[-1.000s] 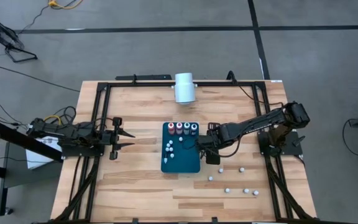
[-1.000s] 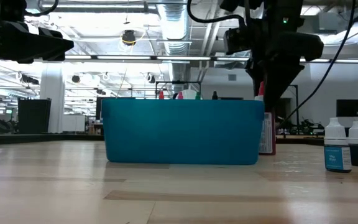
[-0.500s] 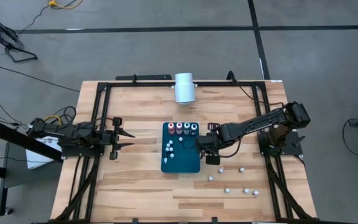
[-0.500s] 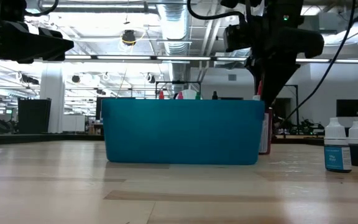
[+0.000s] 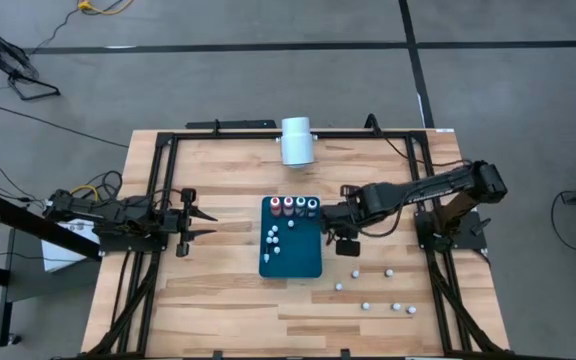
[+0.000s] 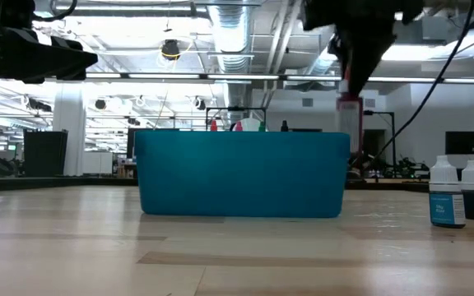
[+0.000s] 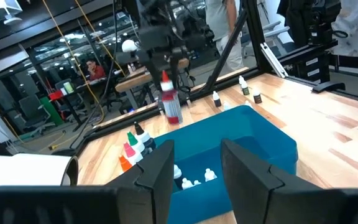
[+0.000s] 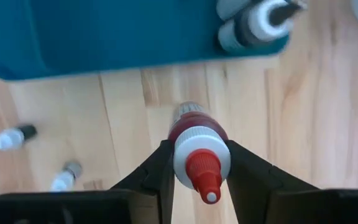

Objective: Pick & Place food coloring
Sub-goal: Put the large red bottle into the blue bin

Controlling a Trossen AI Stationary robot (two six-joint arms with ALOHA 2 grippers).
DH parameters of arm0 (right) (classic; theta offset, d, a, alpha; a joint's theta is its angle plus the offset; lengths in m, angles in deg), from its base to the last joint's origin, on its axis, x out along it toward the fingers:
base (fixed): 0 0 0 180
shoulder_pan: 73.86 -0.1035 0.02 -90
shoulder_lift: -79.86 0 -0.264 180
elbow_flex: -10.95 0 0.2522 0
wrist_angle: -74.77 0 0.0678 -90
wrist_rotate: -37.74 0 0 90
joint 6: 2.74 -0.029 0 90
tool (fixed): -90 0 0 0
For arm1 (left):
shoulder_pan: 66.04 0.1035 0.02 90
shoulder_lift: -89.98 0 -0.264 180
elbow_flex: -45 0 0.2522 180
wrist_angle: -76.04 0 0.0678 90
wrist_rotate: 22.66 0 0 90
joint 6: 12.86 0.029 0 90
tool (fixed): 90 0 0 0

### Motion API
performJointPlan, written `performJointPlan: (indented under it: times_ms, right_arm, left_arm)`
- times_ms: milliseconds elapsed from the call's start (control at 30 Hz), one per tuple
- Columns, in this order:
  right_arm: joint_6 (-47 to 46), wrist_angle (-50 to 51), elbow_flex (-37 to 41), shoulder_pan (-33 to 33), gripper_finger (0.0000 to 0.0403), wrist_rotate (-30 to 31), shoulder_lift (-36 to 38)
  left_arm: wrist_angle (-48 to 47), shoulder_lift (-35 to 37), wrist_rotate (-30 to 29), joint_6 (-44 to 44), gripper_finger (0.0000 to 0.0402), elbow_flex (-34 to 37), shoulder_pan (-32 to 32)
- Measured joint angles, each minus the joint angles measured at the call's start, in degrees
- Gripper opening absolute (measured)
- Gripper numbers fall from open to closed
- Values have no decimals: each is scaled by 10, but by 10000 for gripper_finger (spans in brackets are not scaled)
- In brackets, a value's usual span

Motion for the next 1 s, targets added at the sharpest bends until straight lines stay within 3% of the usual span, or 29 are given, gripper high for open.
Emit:
performJointPlan:
  times_ms: [333,800,1000]
  right_arm:
    - [32,43,-93,19,107,2,-1]
    - [98,-52,-100,26,108,-23,-30]
    - [117,-44,-120,26,109,-34,-64]
  left_arm:
    - [0,-3,0,0,123,0,0]
    - [0,-3,0,0,123,0,0]
    - [0,-7,0,1,123,0,0]
